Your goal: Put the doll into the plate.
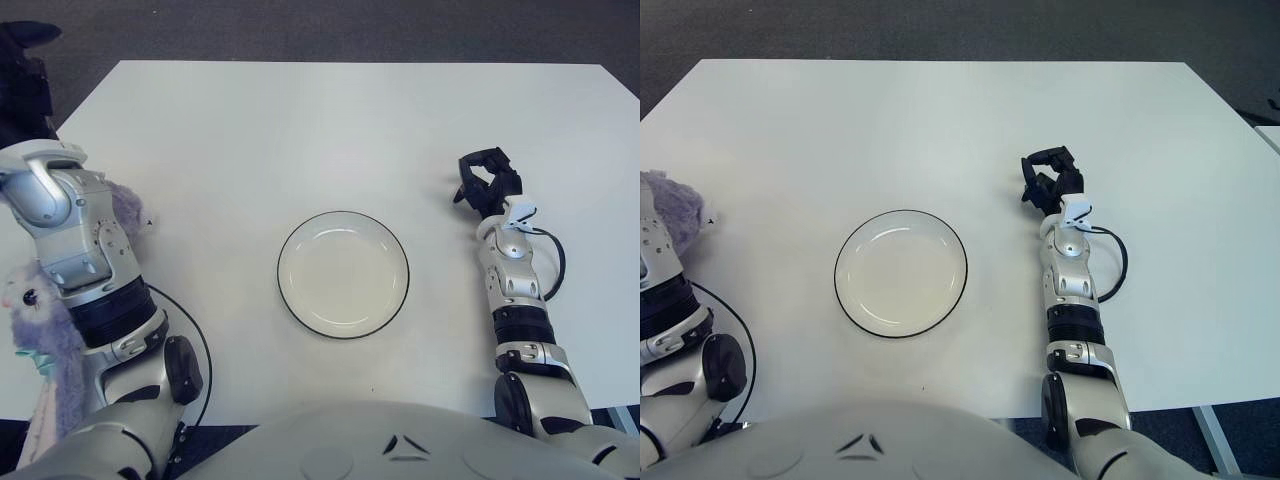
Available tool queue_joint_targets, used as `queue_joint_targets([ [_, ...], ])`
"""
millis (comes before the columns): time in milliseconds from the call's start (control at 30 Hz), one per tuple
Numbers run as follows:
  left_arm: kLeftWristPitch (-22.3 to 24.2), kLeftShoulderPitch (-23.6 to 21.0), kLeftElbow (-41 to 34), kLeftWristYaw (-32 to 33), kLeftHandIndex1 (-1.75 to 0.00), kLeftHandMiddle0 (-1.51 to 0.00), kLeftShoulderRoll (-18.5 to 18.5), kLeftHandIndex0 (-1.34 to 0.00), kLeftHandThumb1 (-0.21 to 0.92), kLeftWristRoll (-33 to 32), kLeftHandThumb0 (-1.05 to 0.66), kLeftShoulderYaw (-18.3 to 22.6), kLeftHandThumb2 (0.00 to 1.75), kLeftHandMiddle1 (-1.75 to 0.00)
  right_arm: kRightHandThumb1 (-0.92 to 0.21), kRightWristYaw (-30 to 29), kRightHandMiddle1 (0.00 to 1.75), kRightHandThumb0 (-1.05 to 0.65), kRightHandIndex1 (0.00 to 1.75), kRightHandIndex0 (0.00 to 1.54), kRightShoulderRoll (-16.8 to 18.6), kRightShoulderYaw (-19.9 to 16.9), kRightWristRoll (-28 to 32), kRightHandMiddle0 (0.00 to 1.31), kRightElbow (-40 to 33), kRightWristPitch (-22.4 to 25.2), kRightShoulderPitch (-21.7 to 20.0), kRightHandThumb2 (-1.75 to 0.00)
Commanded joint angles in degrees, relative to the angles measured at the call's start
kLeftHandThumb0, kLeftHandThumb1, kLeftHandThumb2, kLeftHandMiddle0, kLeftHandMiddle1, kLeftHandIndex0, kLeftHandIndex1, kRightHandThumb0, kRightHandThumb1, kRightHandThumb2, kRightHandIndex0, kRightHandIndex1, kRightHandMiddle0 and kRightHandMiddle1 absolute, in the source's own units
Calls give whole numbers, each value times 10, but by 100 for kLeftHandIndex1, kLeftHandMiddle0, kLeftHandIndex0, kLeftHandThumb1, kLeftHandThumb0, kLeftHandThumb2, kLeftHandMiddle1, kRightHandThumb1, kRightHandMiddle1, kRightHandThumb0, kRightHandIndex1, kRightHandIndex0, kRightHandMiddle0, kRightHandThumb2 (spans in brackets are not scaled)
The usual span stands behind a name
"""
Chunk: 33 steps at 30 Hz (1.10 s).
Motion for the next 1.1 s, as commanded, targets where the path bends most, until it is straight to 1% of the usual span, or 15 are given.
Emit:
queue_joint_targets([
  [0, -17, -5, 9, 5, -164, -63, 0, -31, 92, 8, -35, -2, 42, -144, -92, 3, 161, -35, 175, 87, 2, 1, -2, 34, 36, 33, 32, -38],
  [67, -19, -5, 11, 5, -164, -63, 0, -31, 92, 8, -35, -3, 42, -144, -92, 3, 161, -35, 175, 87, 2, 1, -2, 34, 36, 33, 32, -38],
  [100, -49, 0, 18, 11, -164, -64, 3, -31, 92, 38, -35, -8, 42, -144, -92, 2, 161, -35, 175, 87, 2, 1, -2, 34, 36, 34, 32, -38],
  [133, -71, 3, 24, 16, -166, -63, 5, -30, 92, 60, -35, -12, 43, -148, -92, 1, 161, -35, 175, 87, 3, 2, -3, 34, 37, 35, 31, -38],
  [200, -97, 6, 32, 21, -169, -61, 6, -27, 92, 85, -35, -15, 47, -160, -92, 1, 161, -35, 175, 87, 3, 3, -3, 34, 37, 36, 30, -39],
  [333, -111, 4, 41, 25, -171, -60, 4, -25, 92, 95, -35, -16, 48, -166, -92, 1, 161, -35, 175, 87, 2, 3, -3, 34, 38, 36, 29, -39],
  [567, -120, 3, 48, 28, -172, -60, 4, -24, 92, 98, -35, -17, 49, -168, -92, 0, 161, -35, 175, 87, 2, 3, -3, 34, 39, 36, 29, -39],
  [600, -100, -3, 55, 21, -172, -60, 1, -24, 92, 86, -35, -23, 49, -168, -92, -2, 161, -35, 175, 87, 3, 0, 0, 34, 50, 27, 18, -39],
  [667, -64, -12, 67, 8, -171, -59, 0, -25, 92, 65, -35, -32, 48, -158, -92, -8, 161, -35, 175, 87, 4, -5, 3, 33, 65, 14, -3, -39],
  [733, -48, -13, 71, 3, -169, -59, 4, -27, 92, 57, -35, -34, 46, -149, -92, -11, 161, -35, 175, 87, 4, -7, 4, 33, 71, 8, -15, -39],
  [767, -41, -13, 73, 1, -169, -59, 7, -27, 92, 54, -35, -34, 46, -148, -92, -11, 161, -35, 175, 87, 3, -8, 4, 33, 71, 7, -21, -39],
  [833, -33, -13, 74, -2, -169, -59, 11, -27, 92, 51, -35, -33, 46, -144, -92, -12, 161, -35, 175, 87, 3, -9, 4, 33, 74, 4, -29, -39],
  [1067, -26, -13, 72, -3, -168, -58, 12, -27, 92, 48, -35, -33, 46, -142, -92, -12, 161, -35, 175, 87, 3, -10, 3, 33, 82, -2, -33, -39],
])
